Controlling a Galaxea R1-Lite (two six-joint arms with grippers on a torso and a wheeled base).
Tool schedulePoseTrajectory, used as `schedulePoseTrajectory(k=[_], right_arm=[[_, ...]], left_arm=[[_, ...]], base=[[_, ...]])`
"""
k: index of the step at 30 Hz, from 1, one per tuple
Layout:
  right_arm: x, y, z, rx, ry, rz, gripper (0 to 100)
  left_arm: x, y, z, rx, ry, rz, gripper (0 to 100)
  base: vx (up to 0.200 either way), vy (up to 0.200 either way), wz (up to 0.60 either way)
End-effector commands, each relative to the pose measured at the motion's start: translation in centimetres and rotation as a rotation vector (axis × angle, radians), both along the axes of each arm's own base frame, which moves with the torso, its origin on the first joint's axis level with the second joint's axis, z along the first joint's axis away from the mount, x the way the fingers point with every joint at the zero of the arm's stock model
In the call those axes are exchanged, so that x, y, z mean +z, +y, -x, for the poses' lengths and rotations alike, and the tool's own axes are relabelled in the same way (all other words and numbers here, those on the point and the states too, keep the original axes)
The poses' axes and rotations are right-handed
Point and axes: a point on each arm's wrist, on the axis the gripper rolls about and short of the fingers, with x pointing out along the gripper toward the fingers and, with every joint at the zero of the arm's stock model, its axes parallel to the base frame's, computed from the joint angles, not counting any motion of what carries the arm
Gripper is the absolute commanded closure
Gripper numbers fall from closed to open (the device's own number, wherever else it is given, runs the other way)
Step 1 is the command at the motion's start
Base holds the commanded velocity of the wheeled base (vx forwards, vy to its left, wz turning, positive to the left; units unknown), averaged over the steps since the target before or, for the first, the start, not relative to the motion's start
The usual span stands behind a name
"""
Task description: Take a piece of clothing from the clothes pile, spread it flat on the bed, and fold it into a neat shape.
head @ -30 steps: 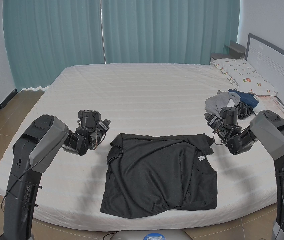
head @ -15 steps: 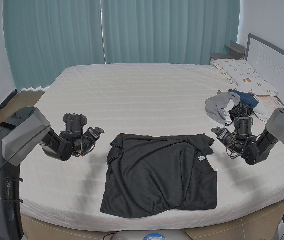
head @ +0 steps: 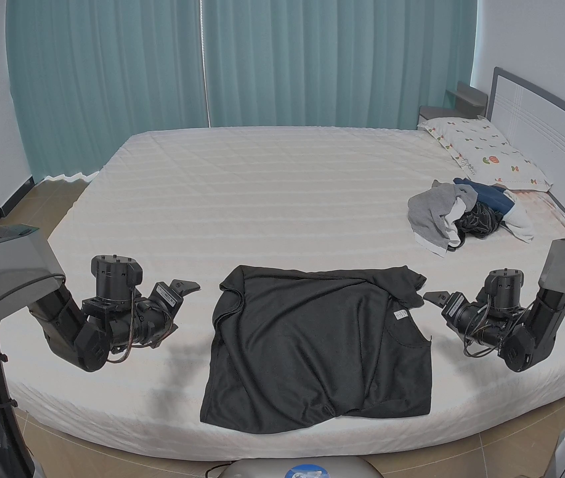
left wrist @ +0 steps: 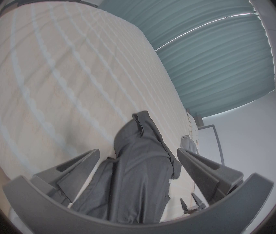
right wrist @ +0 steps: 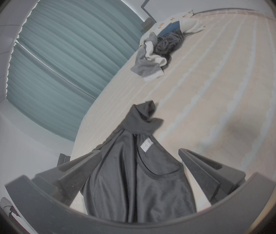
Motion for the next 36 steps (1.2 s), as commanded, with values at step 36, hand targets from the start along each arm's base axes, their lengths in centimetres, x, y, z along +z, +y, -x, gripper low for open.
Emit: schedulePoseTrajectory(k=[36], right_arm=[[-4.8,0.9,1.6,0.01,0.105,-0.048,0]], left_arm=[[-3.8,-2.4,3.0,-0.112,0.059,-0.009,0]], base=[[-0.033,0.0,0.0]])
